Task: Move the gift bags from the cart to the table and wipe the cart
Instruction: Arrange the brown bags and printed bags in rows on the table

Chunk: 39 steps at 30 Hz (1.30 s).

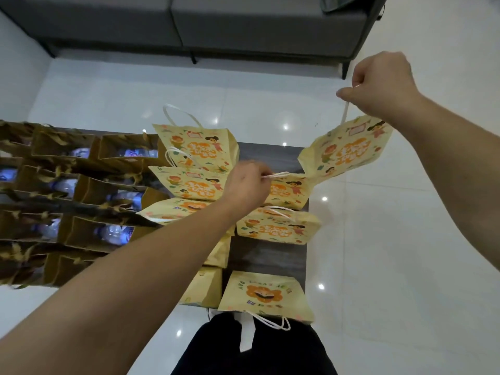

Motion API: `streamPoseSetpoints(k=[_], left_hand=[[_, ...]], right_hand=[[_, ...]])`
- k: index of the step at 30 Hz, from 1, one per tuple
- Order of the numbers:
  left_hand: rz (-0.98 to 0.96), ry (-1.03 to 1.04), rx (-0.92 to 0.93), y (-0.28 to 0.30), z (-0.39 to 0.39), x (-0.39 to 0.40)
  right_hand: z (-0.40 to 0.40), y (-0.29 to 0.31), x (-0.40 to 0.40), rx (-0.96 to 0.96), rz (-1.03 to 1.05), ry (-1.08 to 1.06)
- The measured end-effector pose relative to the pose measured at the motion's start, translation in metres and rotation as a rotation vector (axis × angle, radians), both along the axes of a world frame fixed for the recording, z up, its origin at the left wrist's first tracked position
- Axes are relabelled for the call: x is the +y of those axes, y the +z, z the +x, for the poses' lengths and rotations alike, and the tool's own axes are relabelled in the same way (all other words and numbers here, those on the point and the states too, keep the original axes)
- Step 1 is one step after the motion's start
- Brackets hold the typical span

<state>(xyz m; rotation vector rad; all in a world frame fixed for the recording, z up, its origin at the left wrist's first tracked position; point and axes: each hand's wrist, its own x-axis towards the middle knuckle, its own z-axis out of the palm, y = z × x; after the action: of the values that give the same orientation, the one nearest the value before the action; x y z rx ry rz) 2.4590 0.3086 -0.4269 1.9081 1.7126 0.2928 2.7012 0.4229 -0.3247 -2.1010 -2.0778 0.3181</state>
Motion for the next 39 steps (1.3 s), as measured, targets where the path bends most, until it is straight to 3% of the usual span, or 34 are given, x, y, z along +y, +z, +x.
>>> streamPoseSetpoints(k=[12,30,39], left_hand=[[-0.019,0.031,-0.031,0.003,0.000,0.009],[-0.083,0.042,-0.016,0.012,0.000,0.010],[-0.055,0.023,-0.017,0.015,0.001,0.001]], right_hand=[[0.005,0.002,0.018,-0.069,-0.012,-0.100],[-0.013,0.026,0.034,-0.031,0.074,0.018],[-0.061,-0.027,0.026,0.117,-0.004,0.057]])
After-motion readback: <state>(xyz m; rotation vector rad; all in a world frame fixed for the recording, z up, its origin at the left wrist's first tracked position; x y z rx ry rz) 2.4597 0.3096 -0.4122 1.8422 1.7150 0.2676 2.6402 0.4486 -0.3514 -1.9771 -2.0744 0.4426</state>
